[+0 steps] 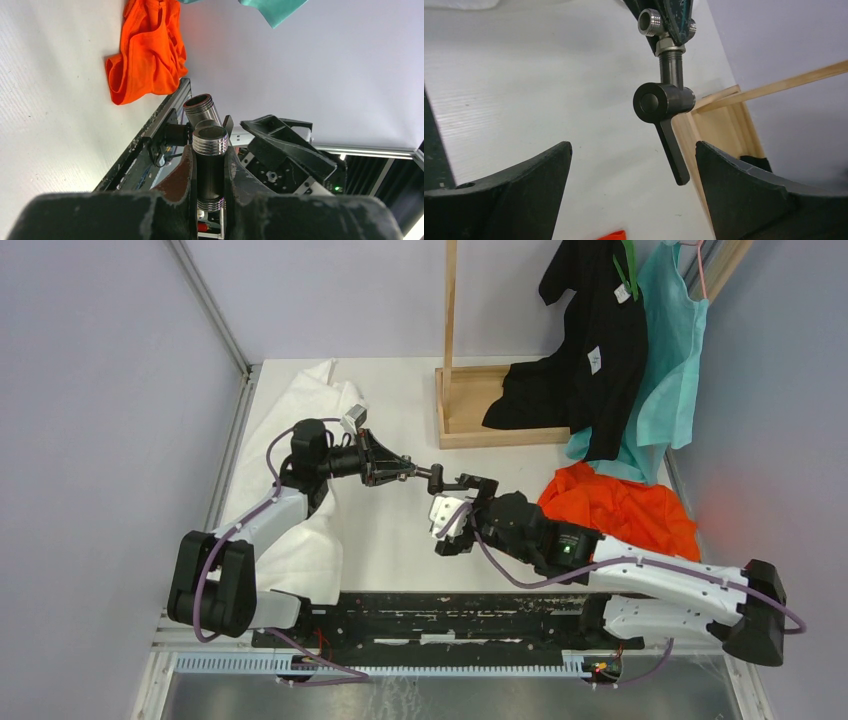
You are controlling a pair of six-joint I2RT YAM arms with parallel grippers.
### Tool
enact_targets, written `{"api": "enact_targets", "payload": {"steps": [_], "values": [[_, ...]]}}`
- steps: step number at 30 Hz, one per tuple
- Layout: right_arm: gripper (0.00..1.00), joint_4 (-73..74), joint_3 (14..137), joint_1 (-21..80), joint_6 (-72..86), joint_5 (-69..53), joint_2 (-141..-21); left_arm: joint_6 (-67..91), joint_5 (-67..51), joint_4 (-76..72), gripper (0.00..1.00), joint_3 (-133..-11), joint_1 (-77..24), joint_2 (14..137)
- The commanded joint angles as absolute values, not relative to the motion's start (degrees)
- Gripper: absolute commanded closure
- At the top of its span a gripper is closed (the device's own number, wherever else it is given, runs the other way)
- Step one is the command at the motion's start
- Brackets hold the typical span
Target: Install the water faucets
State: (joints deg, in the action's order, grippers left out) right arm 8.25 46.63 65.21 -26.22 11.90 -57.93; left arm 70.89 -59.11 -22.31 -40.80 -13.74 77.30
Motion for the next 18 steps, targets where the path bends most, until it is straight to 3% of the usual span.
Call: {"api": "enact_targets", "payload": {"steps": [1, 6, 12, 18], "values": [[0.0, -8.29, 42.77, 66.44, -38.54, 21.76, -61.68, 72.9, -61.72, -23.77, 0.97, -43.77, -13.64, 76.73], [0.02, -16.66, 41.57, 66.53, -43.71, 28.34, -66.97, 72.47, -61.88, -23.56, 0.97, -43.47, -13.67, 77.05], [0.11, -23.26, 41.71, 66.45, -47.85, 29.6, -73.25, 72.39, -61.73, -23.51, 0.97, -43.57, -13.63, 77.17], [0.43, -23.34, 42.93, 65.89, -45.89, 27.5, -76.27, 72.43, -61.66, -23.32, 0.97, -43.44, -13.65, 76.6]]}}
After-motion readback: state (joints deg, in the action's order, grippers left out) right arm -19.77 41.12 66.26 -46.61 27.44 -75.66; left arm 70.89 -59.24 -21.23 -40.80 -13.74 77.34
